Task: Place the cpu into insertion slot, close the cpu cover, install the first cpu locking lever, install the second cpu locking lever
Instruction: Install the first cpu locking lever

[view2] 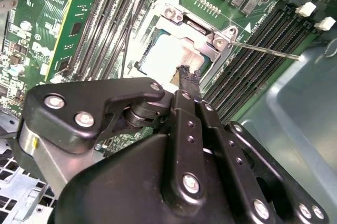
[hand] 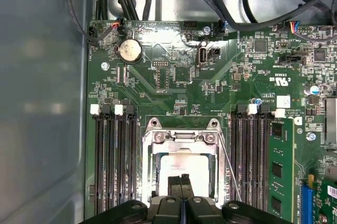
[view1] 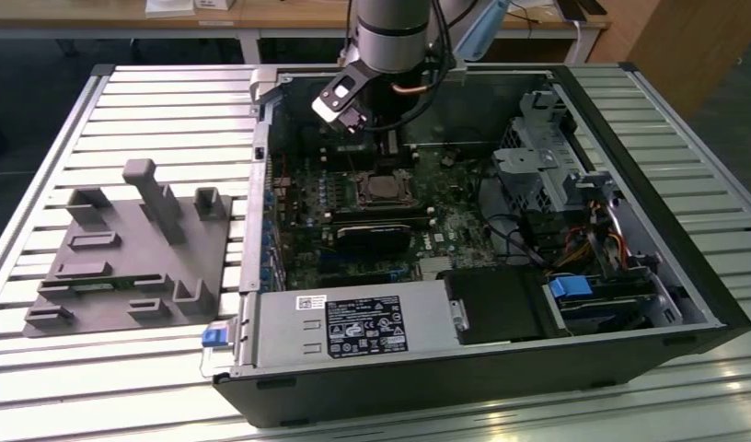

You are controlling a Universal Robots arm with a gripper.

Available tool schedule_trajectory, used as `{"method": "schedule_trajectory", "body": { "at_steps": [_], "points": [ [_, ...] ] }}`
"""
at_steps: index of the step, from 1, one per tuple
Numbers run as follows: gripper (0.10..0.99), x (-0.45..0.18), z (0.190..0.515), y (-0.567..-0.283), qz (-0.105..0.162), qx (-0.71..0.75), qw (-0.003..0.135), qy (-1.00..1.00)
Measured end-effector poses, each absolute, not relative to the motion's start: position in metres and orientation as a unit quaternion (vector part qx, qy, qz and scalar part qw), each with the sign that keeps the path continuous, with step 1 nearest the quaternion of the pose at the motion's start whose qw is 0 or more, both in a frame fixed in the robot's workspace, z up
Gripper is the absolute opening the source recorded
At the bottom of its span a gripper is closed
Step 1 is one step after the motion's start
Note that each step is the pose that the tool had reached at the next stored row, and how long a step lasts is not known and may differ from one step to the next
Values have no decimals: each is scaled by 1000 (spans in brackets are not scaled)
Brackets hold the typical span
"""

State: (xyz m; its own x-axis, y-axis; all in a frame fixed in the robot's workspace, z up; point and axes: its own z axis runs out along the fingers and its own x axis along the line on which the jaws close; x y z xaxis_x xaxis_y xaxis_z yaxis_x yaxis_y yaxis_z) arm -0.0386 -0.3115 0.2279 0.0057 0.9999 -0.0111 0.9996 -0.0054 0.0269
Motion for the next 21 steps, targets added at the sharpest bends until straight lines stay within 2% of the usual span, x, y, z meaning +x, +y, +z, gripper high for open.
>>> {"method": "schedule_trajectory", "body": {
  "at_steps": [21],
  "points": [
    [106, -39, 245, -311, 6, 709, 13, 705]
  ]
}}
